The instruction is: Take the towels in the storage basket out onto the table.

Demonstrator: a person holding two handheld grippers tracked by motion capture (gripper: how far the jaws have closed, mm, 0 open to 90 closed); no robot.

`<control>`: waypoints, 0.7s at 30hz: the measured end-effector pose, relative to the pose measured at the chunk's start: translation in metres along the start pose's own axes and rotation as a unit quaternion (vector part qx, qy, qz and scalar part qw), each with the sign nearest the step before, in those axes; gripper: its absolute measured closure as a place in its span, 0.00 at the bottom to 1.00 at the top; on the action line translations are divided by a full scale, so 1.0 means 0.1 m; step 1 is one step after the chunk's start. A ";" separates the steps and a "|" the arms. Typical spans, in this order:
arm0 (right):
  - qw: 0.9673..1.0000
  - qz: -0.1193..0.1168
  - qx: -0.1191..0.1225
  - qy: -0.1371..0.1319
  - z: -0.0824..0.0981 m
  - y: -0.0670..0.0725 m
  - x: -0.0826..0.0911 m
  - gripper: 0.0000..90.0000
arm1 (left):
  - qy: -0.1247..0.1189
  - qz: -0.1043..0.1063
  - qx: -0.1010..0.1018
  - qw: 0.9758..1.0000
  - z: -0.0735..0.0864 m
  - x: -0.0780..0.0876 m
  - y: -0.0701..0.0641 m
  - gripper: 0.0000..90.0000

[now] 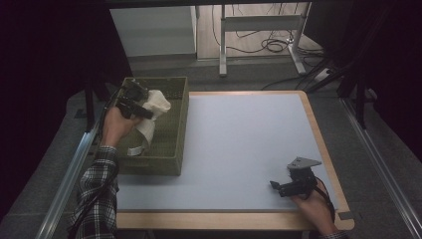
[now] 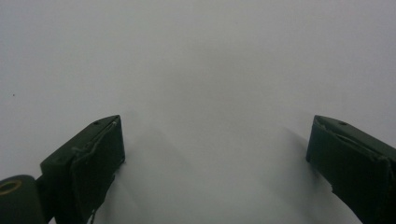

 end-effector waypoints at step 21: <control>1.000 0.000 0.000 0.000 0.00 0.00 0.00 0.05 | -0.057 0.019 -0.039 0.997 -0.17 0.63 -0.35 0.81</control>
Point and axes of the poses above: each handheld gripper's, and its own axes: x roughly backward along the jaws, z roughly out of its underside, y roughly to its left, the point moved 1 cm from there along -x, roughly forward along the jaws, and after that the axes turned 8 degrees about x, right-handed, at the moved point
